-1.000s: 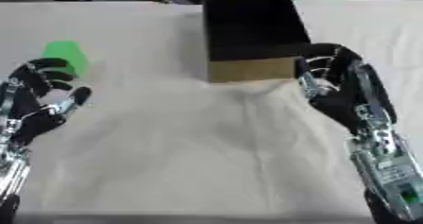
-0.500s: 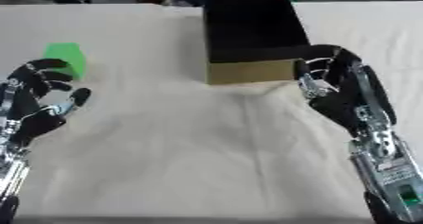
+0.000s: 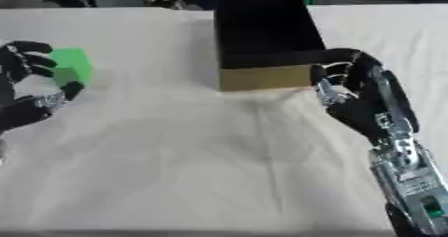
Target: Pick up objects on the table and place them in the box.
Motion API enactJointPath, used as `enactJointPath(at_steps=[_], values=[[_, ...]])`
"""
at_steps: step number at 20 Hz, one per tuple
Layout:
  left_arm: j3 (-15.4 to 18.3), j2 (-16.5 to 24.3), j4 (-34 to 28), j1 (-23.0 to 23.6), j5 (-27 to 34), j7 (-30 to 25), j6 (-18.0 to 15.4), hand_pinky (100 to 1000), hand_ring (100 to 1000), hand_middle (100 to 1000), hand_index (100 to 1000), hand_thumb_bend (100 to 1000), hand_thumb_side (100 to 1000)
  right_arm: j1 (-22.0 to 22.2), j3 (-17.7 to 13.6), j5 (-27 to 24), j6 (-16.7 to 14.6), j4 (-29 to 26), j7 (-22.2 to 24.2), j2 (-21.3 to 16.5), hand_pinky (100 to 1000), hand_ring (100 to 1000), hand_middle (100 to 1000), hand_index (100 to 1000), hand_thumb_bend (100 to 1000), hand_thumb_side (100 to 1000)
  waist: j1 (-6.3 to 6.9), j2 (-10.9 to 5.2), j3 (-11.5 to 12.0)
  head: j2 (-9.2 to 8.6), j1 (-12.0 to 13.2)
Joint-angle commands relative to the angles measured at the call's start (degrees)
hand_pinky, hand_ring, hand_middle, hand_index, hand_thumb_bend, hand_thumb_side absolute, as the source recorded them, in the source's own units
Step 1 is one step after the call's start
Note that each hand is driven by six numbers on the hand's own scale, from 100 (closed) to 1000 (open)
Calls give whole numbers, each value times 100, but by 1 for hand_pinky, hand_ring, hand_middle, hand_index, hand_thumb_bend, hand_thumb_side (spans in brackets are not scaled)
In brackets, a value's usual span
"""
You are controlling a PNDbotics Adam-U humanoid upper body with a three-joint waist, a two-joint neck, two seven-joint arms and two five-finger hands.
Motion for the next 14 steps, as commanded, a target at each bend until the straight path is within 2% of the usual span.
enactJointPath(at_steps=[1,5,8,11,14], values=[[45,753,133,-298,-228,-318,84,645,658,683,747,718,207,-21,-24,-18,-3,-35,22,-85,595,627,638,731,252,326,14,-100,-14,-43,-20],[-59,1378,713,-789,-615,-815,116,667,664,681,752,752,211,15,-20,-13,-6,-25,30,-101,596,627,638,731,252,326,33,-137,-49,-28,-11],[-197,1678,1275,-1220,-904,-1182,93,679,668,680,754,773,208,28,-10,-14,-7,-24,41,-117,596,627,638,731,253,325,41,-160,-71,-20,-20],[-382,1809,1881,-1710,-1204,-1582,-11,688,671,679,756,793,205,30,-1,-20,-6,-28,51,-131,596,627,638,731,253,324,43,-182,-91,-17,-25],[-496,1727,2453,-2136,-1598,-1887,-177,700,675,679,757,810,200,35,9,-25,-3,-27,62,-137,596,627,638,731,253,324,48,-195,-115,-1,-21]])
